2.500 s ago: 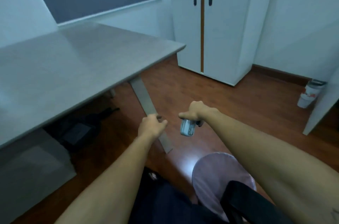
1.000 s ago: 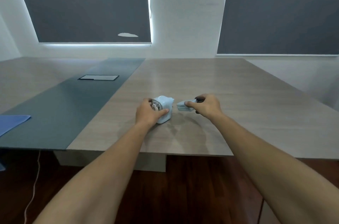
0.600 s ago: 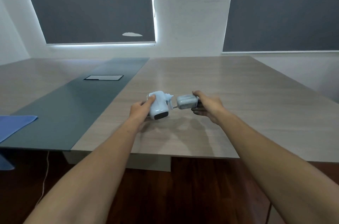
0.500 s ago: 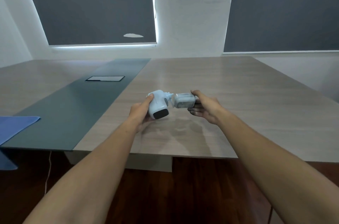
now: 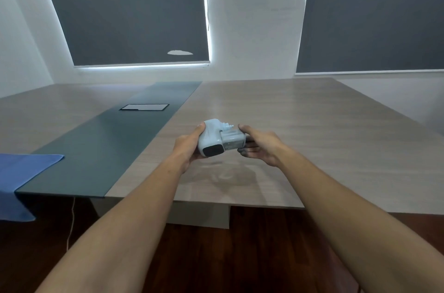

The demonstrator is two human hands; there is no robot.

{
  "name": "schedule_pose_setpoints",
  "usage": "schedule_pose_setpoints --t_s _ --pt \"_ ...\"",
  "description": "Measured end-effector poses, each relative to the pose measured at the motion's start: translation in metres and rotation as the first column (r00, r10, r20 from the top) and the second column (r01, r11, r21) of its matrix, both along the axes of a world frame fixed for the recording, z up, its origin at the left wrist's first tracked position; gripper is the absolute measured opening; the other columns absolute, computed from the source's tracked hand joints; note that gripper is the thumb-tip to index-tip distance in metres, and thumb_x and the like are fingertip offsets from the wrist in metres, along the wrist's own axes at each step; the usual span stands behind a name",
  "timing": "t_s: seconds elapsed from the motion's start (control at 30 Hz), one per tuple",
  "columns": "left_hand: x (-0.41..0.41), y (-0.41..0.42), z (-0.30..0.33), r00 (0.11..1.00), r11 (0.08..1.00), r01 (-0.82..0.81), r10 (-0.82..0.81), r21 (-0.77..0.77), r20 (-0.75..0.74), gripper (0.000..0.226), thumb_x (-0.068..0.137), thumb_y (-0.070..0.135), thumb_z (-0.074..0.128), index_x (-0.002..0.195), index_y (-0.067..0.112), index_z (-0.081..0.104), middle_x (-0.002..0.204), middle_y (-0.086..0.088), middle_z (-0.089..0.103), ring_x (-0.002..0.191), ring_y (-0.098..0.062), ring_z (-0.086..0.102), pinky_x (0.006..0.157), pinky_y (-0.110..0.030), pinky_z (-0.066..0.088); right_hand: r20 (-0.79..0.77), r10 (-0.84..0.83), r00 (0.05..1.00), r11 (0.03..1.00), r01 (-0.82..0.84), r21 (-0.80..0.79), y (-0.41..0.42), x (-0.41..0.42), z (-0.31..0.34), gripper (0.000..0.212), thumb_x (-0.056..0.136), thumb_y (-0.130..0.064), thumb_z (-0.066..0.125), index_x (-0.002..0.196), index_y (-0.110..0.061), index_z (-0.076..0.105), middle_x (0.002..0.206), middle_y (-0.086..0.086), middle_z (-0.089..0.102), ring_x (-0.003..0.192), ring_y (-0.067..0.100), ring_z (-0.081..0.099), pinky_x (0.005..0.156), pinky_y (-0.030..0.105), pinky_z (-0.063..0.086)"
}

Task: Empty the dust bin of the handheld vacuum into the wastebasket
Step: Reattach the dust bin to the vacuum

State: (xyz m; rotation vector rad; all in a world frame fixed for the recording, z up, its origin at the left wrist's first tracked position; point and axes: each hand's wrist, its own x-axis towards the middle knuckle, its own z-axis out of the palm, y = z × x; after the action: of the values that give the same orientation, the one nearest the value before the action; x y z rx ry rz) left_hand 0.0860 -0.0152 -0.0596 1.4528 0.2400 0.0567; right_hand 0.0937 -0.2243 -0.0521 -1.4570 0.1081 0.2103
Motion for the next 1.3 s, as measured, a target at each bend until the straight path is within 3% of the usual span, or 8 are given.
schedule_pose_setpoints --t_s 0.13,0.27,0.43,0.6,0.7,0.87,1.13,1.3 --pt "-0.002 -0.008 0.001 0.997 0.999 0.051 -0.052 0.018 0.06 0.044 0.081 0.043 0.074 0.101 0.004 0.071 0.099 -0.014 0.075 0.073 -0.023 0.073 0.058 -0.032 0.059 0.041 0.017 0.999 0.999 -0.016 -0.033 0.008 -0.007 -0.001 0.066 0.072 -0.04 0.083 0.116 0.006 0.064 0.099 0.022 0.073 0.078 0.032 0.074 0.073 0.038 0.062" --pt "-0.004 -0.015 0.001 0.994 0.998 0.07 -0.07 0.005 0.088 0.062 0.075 0.039 0.081 0.12 0.0 0.062 0.111 -0.015 0.073 0.09 -0.029 0.075 0.064 -0.036 0.061 0.053 -0.004 0.999 1.0 0.004 -0.01 0.019 -0.012 -0.005 0.084 0.075 -0.038 0.082 0.138 -0.002 0.04 0.103 0.017 0.07 0.093 0.035 0.072 0.08 0.047 0.061" --pt "-0.011 -0.009 0.002 0.994 0.998 0.055 -0.058 0.038 0.09 0.06 0.071 0.032 0.085 0.118 0.001 0.063 0.113 -0.015 0.072 0.088 -0.027 0.074 0.06 -0.032 0.06 0.054 0.04 0.998 0.998 -0.037 -0.052 0.021 -0.013 -0.008 0.074 0.078 -0.043 0.077 0.132 -0.001 0.051 0.104 0.011 0.07 0.093 0.034 0.071 0.08 0.044 0.061" --pt "-0.016 0.001 0.002 0.992 0.988 -0.057 0.039 0.147 0.123 0.054 0.061 0.03 0.09 0.105 0.007 0.071 0.109 -0.012 0.073 0.089 -0.02 0.072 0.069 -0.039 0.063 0.044 0.011 0.999 0.996 -0.007 -0.086 0.026 -0.011 -0.007 0.071 0.078 -0.054 0.072 0.128 -0.006 0.054 0.117 0.011 0.066 0.094 0.033 0.071 0.076 0.043 0.062" --pt "-0.02 0.013 0.0 0.964 0.916 -0.252 0.21 0.313 0.162 0.055 0.051 0.039 0.091 0.096 0.018 0.068 0.097 0.0 0.071 0.09 -0.017 0.069 0.084 -0.037 0.059 0.044 -0.021 0.999 0.995 0.025 -0.095 0.029 -0.01 -0.009 0.061 0.079 -0.053 0.072 0.119 -0.01 0.056 0.115 0.011 0.064 0.093 0.033 0.071 0.072 0.042 0.062" --pt "-0.035 0.037 -0.01 0.881 0.701 -0.472 0.398 0.535 0.256 0.061 0.057 0.037 0.09 0.105 0.015 0.058 0.099 0.0 0.064 0.094 -0.023 0.063 0.087 -0.035 0.051 0.038 -0.033 0.999 0.992 0.037 -0.119 0.032 -0.009 -0.017 0.051 0.082 -0.048 0.071 0.114 -0.011 0.056 0.113 0.011 0.064 0.094 0.033 0.071 0.071 0.041 0.061" --pt "-0.043 0.06 -0.031 0.862 0.62 -0.492 0.445 0.611 0.242 0.067 0.058 0.041 0.088 0.107 0.014 0.05 0.114 -0.009 0.063 0.103 -0.029 0.062 0.085 -0.041 0.051 0.002 -0.016 1.0 0.994 0.016 -0.112 0.045 -0.012 -0.021 0.041 0.086 -0.042 0.07 0.109 -0.011 0.055 0.115 0.012 0.062 0.099 0.036 0.069 0.077 0.044 0.06" --pt "-0.04 0.054 -0.025 0.868 0.573 -0.476 0.426 0.667 0.254 0.084 0.06 0.048 0.085 0.124 0.009 0.048 0.127 -0.01 0.053 0.116 -0.031 0.055 0.09 -0.041 0.046 0.054 -0.055 0.997 0.987 0.062 -0.146 0.041 -0.009 -0.021 0.041 0.086 -0.042 0.069 0.11 -0.01 0.06 0.114 0.013 0.065 0.095 0.03 0.069 0.072 0.041 0.061"
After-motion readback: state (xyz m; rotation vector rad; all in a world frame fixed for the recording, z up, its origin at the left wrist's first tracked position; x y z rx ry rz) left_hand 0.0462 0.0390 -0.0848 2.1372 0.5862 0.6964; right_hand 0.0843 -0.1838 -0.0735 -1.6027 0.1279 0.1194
